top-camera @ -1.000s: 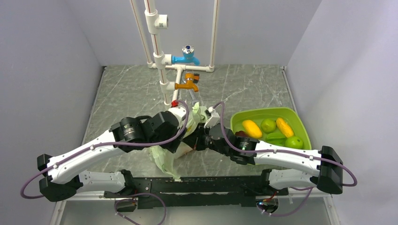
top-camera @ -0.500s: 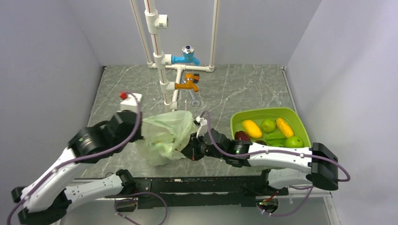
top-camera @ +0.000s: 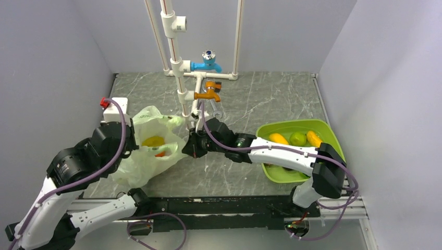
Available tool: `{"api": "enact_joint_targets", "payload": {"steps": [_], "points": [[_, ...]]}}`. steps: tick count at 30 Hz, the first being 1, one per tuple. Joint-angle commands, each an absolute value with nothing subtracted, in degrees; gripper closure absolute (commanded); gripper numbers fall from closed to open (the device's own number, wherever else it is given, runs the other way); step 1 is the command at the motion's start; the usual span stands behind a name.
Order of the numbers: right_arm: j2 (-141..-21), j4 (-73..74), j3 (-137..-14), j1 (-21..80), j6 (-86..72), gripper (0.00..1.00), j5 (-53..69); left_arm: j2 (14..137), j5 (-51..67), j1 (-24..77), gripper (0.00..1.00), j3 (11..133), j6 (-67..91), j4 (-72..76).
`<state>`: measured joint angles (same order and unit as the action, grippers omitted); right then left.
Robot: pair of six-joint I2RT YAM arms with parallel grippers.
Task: Take the fake fruits out of the plastic bag
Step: Adjust the plastic bag at the center of the board.
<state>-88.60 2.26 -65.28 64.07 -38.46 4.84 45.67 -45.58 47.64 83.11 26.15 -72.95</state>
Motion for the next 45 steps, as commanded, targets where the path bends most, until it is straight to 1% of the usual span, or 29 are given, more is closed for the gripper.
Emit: {"api": "enact_joint_targets", "payload": {"steps": [1,5,7,8,11,13,15,18,20,21,25,29,33,34,35,37,38,40,42,45], "points": [[-85.0,5.0,-62.2,60.8,-34.8,1.0,2.8,41.0,-33.5,47.4,1.0,75.5,23.3,-63.7],[-81.3,6.1,-52.8,59.5,-35.6,0.99,0.1,37.5,-25.0,47.4,1.0,67.0,28.3,-59.6],[-80.1,6.5,-47.5,59.4,-36.6,0.93,-2.3,36.1,-21.4,47.4,1.0,62.8,29.6,-57.8],[-79.6,7.3,-45.6,59.3,-36.9,0.91,-3.4,35.6,-20.2,47.5,1.0,61.2,30.2,-57.3],[-77.5,10.9,-42.5,59.5,-37.1,0.83,-6.4,34.6,-17.6,47.4,1.0,59.2,31.2,-57.3],[-74.3,12.3,-41.8,59.7,-36.2,0.69,-7.9,34.0,-15.9,47.4,1.0,59.3,31.5,-57.4],[-71.4,11.8,-42.0,59.7,-34.6,0.49,-8.6,33.3,-13.4,47.4,1.0,59.6,31.3,-56.6],[-68.2,7.8,-42.7,60.0,-30.3,0.25,-6.1,33.1,-10.2,47.4,1.0,60.4,31.0,-55.2],[-67.2,4.2,-43.1,60.3,-28.5,0.14,-2.5,33.8,-8.9,47.4,1.0,61.3,31.0,-55.1],[-66.7,2.4,-43.3,60.4,-28.2,0.11,-0.9,34.2,-8.5,47.4,1.0,61.9,30.9,-55.2],[-63.1,-5.4,-42.6,63.3,-28.0,0.04,3.3,37.2,-7.0,47.4,1.0,64.3,30.1,-56.4],[-59.3,-7.1,-43.5,68.6,-28.9,0.03,-1.1,38.8,-6.6,47.4,1.0,64.3,29.9,-57.4],[-56.5,-11.9,-42.6,72.9,-30.5,0.01,-4.8,38.6,-6.4,47.4,1.0,63.2,29.8,-56.6],[-57.3,-9.2,-43.7,73.4,-33.1,0.01,-9.1,38.7,-6.3,47.4,1.0,63.1,29.8,-56.5],[-58.7,-4.7,-46.5,73.6,-39.4,0.01,-14.4,38.8,-6.3,47.5,1.0,63.2,29.8,-56.6],[-62.8,9.2,-52.3,73.7,-52.4,0.01,-26.3,38.9,-6.2,47.4,1.0,63.4,29.9,-56.8],[-64.9,14.7,-54.8,73.7,-57.0,0.01,-30.2,39.0,-6.1,47.4,1.0,63.5,29.9,-56.8],[-68.6,19.1,-57.8,74.0,-59.7,0.01,-33.4,38.9,-6.1,47.4,1.0,63.7,30.1,-56.8],[-71.0,19.0,-58.3,74.2,-59.3,0.01,-33.7,38.6,-6.0,47.4,1.0,63.5,30.2,-56.6],[-72.6,19.4,-57.1,74.2,-58.7,0.04,-36.4,38.5,-6.2,47.4,1.0,63.9,30.3,-57.5]]}}
